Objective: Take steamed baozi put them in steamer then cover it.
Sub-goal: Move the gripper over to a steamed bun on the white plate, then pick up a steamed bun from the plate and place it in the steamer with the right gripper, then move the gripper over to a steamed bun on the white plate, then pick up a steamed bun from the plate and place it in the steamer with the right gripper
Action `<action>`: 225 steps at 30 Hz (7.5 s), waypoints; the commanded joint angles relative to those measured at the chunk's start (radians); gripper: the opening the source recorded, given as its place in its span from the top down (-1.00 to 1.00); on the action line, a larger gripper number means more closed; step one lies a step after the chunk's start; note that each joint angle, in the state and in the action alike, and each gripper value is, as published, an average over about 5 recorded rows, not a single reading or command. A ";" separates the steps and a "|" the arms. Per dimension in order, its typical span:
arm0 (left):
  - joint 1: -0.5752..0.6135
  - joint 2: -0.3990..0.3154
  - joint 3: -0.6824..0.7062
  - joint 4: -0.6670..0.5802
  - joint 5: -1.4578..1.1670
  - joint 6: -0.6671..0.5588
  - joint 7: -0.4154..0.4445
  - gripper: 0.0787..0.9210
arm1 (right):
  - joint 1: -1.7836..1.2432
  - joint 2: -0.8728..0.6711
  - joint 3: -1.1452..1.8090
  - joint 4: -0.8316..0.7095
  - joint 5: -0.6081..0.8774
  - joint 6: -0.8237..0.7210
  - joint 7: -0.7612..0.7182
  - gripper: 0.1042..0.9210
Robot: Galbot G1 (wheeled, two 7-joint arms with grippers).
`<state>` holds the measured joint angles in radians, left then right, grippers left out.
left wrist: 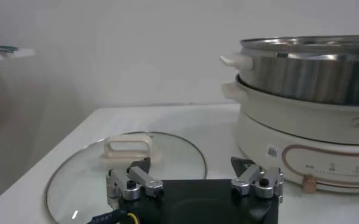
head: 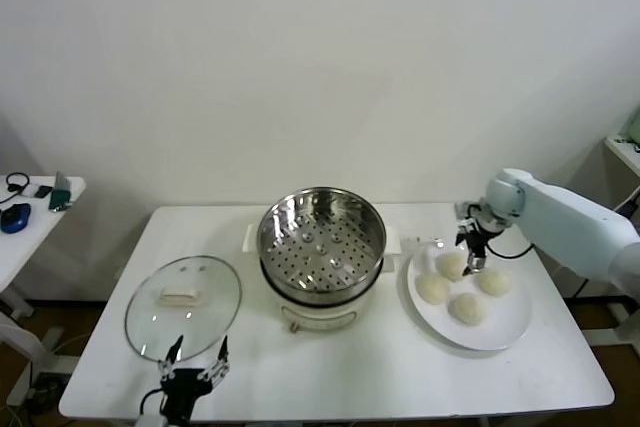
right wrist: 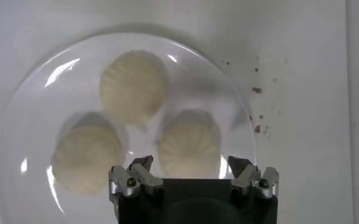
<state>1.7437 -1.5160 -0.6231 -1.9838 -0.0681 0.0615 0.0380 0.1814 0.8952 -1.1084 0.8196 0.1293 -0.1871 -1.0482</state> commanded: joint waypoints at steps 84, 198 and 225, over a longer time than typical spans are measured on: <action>0.029 0.036 0.004 -0.024 -0.030 -0.028 -0.042 -0.77 | 0.296 0.593 -0.302 -0.047 -0.391 0.819 0.137 -0.36; 0.010 0.034 0.001 -0.055 -0.037 0.004 -0.043 -0.77 | 0.721 0.532 -0.518 0.439 0.815 -0.191 0.152 -0.41; 0.011 0.034 -0.003 -0.051 -0.045 -0.001 -0.047 -0.77 | 0.446 0.690 -0.555 0.156 0.635 -0.186 0.192 -0.41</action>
<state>1.7530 -1.4815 -0.6255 -2.0330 -0.1113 0.0595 -0.0091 0.6722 1.5468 -1.6614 1.0386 0.7905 -0.3738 -0.8566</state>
